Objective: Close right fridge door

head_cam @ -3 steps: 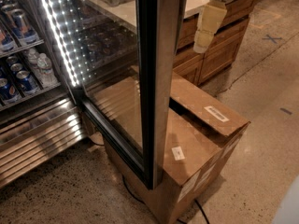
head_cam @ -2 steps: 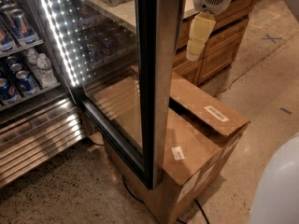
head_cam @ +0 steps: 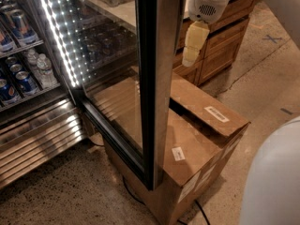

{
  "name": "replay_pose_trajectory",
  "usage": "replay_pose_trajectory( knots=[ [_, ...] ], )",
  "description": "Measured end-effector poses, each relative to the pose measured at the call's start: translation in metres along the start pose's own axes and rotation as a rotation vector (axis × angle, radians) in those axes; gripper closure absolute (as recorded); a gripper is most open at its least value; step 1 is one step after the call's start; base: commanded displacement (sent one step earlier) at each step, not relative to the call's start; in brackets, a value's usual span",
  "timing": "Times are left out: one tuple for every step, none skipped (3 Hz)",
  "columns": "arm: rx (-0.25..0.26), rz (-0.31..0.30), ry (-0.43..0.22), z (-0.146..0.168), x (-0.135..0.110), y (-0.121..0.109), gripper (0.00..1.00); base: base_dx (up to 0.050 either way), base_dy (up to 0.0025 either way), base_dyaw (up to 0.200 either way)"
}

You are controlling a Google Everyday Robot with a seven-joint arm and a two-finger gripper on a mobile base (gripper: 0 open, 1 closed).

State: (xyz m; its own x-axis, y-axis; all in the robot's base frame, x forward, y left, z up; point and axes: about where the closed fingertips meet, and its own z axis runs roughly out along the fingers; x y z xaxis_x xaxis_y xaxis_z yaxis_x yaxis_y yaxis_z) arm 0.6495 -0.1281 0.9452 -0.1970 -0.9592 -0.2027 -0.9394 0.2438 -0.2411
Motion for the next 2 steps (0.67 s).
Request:
replay_pose_trajectory(
  knots=[
    [-0.029,-0.024,-0.099,-0.0002,0.0001,0.0014,0.0,0.0,0.0,0.0],
    [-0.079,-0.064,-0.285,-0.0003,0.0043,0.0036,0.0,0.0,0.0,0.0]
  ],
)
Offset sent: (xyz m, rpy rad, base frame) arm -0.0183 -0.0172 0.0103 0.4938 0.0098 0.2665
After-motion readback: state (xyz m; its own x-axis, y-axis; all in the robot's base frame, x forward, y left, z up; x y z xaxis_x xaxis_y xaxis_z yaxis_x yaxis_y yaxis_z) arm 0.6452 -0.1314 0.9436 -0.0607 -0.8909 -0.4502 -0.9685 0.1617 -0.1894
